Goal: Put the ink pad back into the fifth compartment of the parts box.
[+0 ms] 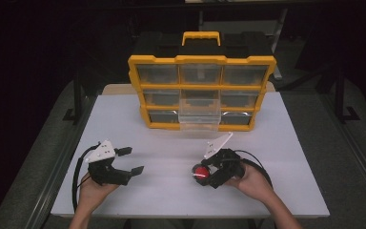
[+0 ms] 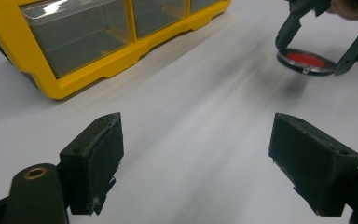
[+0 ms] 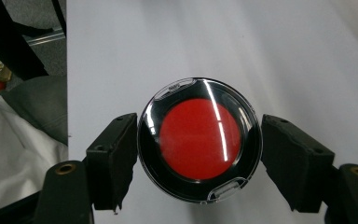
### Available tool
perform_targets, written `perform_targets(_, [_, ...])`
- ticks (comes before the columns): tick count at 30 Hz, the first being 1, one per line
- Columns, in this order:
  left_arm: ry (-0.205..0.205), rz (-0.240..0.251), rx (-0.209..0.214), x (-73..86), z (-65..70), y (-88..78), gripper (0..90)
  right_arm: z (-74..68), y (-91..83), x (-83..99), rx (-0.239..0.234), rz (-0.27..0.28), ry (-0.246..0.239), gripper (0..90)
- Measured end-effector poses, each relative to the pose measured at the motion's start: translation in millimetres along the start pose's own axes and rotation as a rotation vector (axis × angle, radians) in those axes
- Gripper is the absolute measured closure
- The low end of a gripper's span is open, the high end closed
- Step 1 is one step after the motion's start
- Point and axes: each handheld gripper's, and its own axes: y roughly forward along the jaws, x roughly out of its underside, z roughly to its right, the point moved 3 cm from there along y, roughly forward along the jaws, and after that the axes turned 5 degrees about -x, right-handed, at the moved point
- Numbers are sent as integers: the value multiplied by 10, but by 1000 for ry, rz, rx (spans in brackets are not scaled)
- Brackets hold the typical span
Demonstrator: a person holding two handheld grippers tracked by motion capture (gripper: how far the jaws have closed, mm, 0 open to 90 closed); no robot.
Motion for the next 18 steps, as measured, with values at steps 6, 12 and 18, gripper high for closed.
perform_targets(6, [1, 3, -4, 5, -6, -4, 178, -31, -175, -119, -11, 13, -11, 284])
perform_targets(12, [-1, -2, -3, 13, -11, -3, 178, -63, -358, -248, -18, 28, -32, 284])
perform_targets(18, [-14, 8, -6, 8, -7, -7, 178, -72, -537, -404, -25, 57, -49, 283])
